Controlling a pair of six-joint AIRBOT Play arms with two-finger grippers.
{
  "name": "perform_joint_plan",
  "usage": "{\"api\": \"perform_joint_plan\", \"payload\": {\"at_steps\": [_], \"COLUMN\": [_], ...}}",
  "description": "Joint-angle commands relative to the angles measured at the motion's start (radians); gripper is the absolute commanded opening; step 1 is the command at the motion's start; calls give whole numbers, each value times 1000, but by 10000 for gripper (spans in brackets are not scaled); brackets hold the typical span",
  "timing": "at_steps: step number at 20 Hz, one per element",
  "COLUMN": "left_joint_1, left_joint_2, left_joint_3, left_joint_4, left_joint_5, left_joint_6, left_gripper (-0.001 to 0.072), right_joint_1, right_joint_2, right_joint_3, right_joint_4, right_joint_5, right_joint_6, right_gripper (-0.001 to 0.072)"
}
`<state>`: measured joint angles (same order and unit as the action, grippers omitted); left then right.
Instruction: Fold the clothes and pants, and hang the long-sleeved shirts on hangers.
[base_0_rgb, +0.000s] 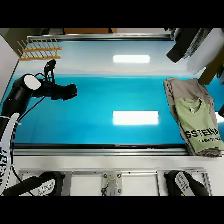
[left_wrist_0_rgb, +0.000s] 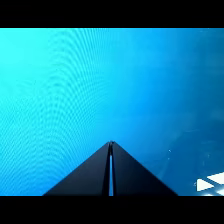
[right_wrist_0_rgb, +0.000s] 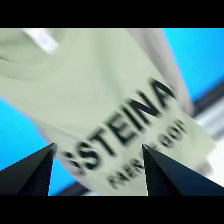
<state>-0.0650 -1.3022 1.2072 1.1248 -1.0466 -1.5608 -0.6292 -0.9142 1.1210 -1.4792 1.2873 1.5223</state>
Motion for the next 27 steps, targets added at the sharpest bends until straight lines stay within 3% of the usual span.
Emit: {"api": "perform_joint_plan", "payload": {"at_steps": [1, 3, 9, 10, 11, 12, 27], "left_joint_1": [-1, -1, 0, 0, 0, 0, 0], "left_joint_2": [0, 0, 0, 0, 0, 0, 0], "left_joint_3": [0, 0, 0, 0, 0, 0, 0], "left_joint_4": [0, 1, 0, 0, 0, 0, 0], "left_joint_5": [1, 1, 3, 3, 3, 3, 3], "left_joint_6": [2, 2, 2, 2, 2, 2, 2], "left_gripper": [7, 7, 7, 7, 7, 7, 7], "right_joint_1": [109, 225, 491, 503, 509, 509, 509], "right_joint_2": [115, 128, 114, 114, 114, 114, 114], "right_joint_3": [9, 5, -9, -9, -9, -9, -9], "right_joint_4": [272, 370, 373, 374, 374, 374, 374], "right_joint_5": [-79, -79, -75, -74, -69, -64, -26], "right_joint_6": [-96, -114, -147, -147, -147, -146, -146], "right_gripper": [588, 588, 578, 484, 216, 18, 29]}}
